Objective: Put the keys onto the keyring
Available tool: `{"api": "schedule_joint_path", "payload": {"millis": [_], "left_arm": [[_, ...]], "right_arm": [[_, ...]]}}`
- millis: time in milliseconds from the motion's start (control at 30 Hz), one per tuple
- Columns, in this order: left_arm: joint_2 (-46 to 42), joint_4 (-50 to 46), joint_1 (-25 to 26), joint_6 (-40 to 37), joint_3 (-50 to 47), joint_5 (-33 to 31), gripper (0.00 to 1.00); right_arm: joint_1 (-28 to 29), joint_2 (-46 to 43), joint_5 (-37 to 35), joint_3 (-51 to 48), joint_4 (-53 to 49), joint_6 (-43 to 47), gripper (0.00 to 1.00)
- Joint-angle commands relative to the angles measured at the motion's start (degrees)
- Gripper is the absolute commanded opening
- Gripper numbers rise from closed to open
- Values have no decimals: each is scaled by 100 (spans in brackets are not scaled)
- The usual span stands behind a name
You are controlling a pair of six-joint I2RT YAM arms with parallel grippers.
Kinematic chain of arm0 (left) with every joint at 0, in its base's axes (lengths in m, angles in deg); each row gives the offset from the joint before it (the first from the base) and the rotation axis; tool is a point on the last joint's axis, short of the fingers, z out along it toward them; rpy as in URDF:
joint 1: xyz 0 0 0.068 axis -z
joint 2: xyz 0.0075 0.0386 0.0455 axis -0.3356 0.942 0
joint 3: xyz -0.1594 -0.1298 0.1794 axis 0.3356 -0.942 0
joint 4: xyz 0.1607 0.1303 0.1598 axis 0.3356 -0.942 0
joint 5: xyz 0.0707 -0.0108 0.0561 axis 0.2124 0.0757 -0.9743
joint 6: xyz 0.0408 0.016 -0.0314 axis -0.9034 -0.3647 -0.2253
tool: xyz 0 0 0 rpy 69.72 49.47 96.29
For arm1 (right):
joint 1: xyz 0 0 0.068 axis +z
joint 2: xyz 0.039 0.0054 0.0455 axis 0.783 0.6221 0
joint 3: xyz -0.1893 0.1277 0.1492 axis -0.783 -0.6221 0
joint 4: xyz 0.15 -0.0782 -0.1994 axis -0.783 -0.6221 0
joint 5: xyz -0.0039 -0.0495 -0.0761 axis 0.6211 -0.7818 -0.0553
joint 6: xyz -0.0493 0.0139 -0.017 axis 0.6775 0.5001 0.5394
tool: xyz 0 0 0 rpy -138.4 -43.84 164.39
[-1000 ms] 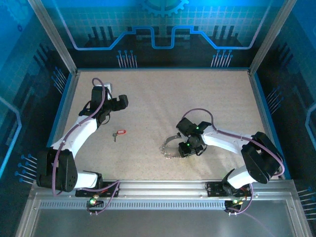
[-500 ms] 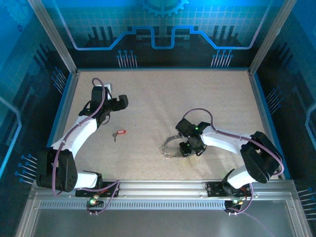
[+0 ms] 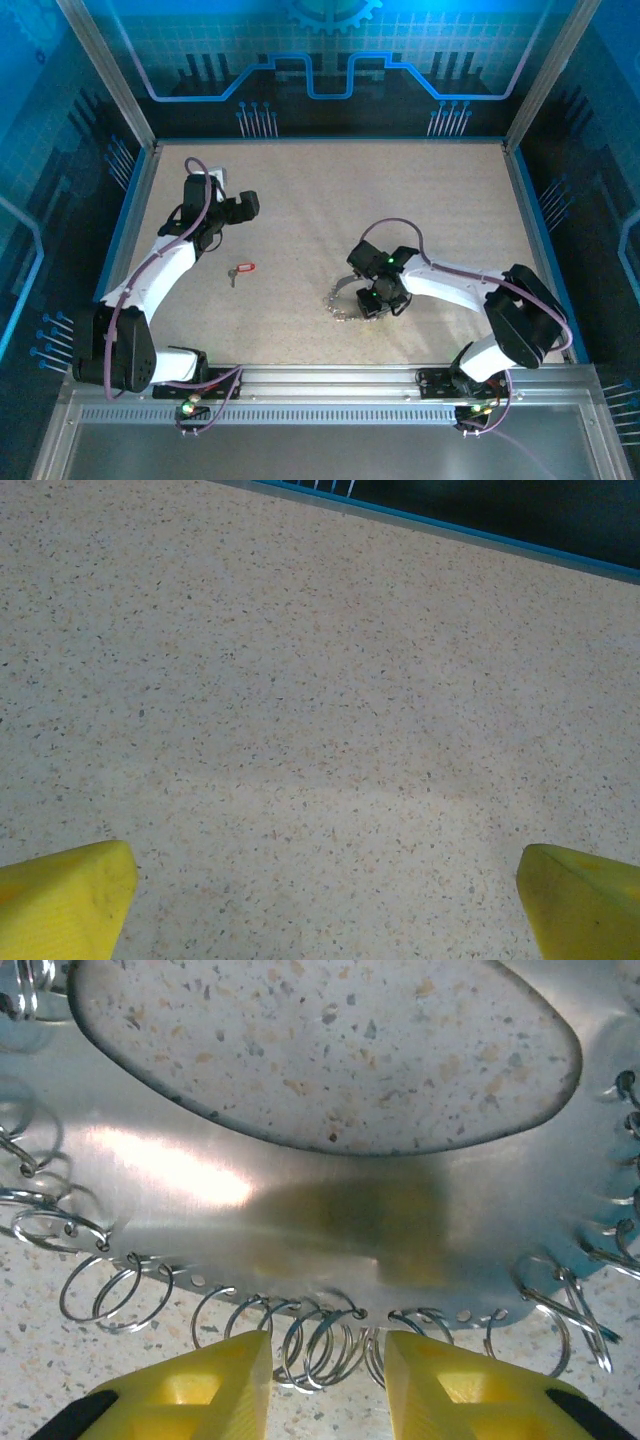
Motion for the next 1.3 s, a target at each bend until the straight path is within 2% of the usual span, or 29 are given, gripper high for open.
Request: {"api": "schedule_joint_path", "payload": {"millis": [0,333,933,1267], "left_arm": [[-110,-59,34,23,182,145,99],[-97,-34,35,21,160,107,99],[-24,-73,35,18,173,113,99],[-3,-39,34,34,148,99,99]], "right_arm": [[77,104,-127,74,-124,-113,35],[77,118,-450,33,-202,-215,34],[198,236,-157,157,-219,-140,37],[206,293,-390,30,-220,-265,36]]}}
